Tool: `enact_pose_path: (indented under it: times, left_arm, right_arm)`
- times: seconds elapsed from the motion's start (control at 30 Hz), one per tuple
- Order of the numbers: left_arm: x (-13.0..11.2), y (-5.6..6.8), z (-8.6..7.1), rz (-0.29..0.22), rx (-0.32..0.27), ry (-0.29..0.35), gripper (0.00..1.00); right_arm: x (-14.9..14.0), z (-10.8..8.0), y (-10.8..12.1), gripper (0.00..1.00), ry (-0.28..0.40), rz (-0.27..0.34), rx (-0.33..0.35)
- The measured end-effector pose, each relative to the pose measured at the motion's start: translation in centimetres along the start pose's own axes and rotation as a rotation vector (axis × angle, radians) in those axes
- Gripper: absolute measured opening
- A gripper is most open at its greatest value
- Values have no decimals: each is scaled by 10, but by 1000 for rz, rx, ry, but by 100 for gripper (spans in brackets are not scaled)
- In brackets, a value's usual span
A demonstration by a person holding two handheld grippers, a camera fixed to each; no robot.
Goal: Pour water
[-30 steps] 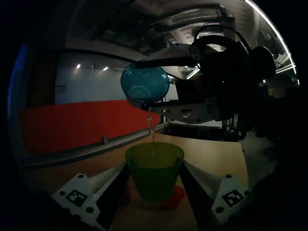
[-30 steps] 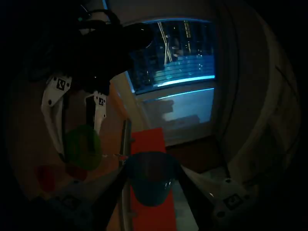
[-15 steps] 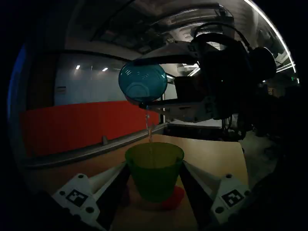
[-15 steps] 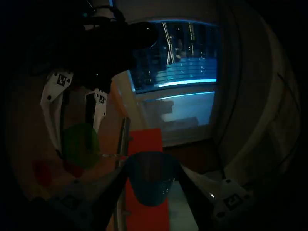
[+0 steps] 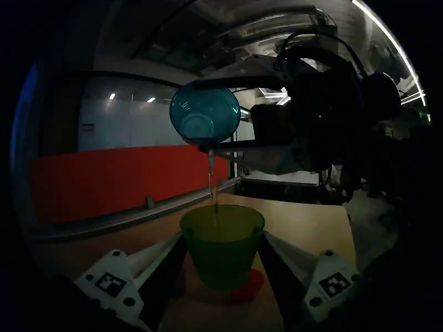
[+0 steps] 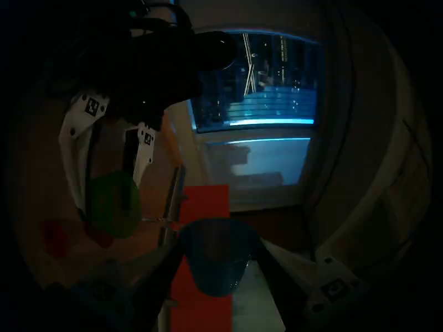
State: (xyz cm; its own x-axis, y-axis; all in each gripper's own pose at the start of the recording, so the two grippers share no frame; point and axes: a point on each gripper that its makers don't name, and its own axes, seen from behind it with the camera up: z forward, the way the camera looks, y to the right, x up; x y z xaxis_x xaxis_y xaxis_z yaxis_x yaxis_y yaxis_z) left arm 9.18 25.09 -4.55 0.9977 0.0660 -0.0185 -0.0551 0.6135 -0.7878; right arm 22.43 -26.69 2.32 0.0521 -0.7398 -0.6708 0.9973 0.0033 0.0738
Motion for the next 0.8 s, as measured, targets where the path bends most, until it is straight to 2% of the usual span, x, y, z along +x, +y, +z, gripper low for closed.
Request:
enact_pose_path:
  times: [0.8]
  left_arm:
    - [1,-2,3,2,3,1,84]
  right_arm:
    - [18,7,1,91,13,-131,-7]
